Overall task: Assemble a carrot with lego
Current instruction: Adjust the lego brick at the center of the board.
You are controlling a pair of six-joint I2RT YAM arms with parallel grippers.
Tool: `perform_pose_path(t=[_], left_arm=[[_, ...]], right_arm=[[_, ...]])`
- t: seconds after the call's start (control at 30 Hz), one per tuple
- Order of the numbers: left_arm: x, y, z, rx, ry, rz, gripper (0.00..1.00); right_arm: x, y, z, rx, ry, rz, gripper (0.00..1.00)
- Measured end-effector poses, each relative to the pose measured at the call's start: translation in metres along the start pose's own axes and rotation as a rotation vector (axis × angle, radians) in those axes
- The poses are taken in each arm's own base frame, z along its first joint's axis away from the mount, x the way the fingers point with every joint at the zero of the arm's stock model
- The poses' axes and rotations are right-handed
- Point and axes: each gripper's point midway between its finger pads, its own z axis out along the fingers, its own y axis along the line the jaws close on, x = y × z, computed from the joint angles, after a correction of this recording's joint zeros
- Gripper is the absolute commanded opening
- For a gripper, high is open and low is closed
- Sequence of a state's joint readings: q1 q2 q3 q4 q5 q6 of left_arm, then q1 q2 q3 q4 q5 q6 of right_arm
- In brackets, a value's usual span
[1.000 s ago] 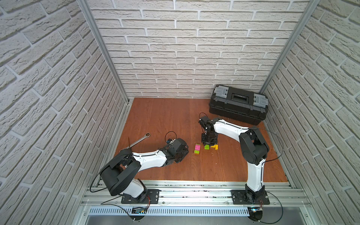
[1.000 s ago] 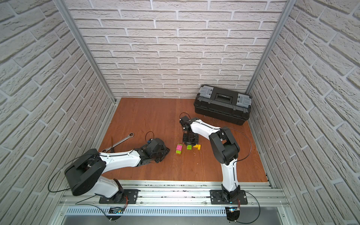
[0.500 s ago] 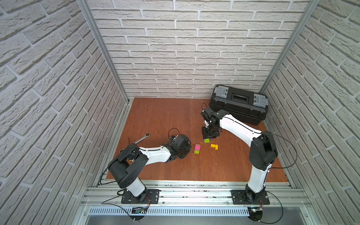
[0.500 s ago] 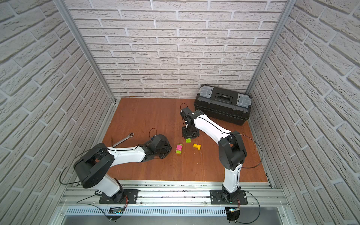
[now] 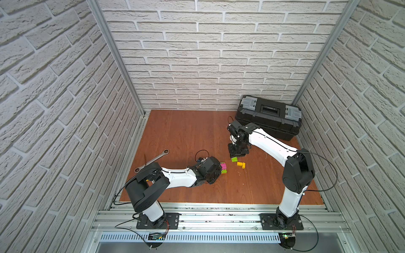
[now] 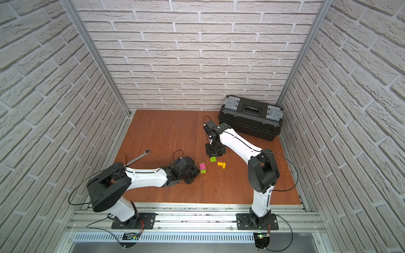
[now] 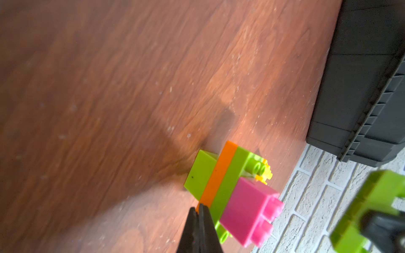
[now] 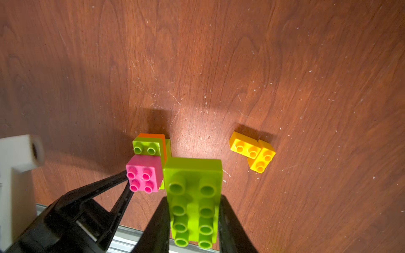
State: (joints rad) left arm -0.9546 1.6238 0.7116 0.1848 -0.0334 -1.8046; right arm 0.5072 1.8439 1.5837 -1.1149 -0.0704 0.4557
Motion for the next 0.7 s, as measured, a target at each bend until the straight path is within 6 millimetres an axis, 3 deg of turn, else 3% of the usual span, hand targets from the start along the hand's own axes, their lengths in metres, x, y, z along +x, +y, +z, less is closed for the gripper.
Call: perform_pose_path(t=[0.2, 0.4, 0.53, 0.7], left_arm=[[0.013, 0.001, 0.019, 0.007, 0.02, -0.056, 0.0], [0.025, -0.012, 0.035, 0.056, 0.046, -0.077, 0.0], [0.024, -0.021, 0.023, 0.075, 0.032, -0.057, 0.0], [0.012, -0.043, -0.027, 0.11, -0.041, 0.011, 0.0]], right_arm=[[0.001, 0.002, -0.005, -0.014, -0.005, -0.017, 0.06], [0.003, 0.005, -0.008, -0.034, -0.003, -0.061, 0.08], [0.005, 0.009, -0.01, -0.063, -0.002, -0.119, 0.09], [0.003, 0.012, -0.012, -0.078, -0.015, -0.23, 0.09]])
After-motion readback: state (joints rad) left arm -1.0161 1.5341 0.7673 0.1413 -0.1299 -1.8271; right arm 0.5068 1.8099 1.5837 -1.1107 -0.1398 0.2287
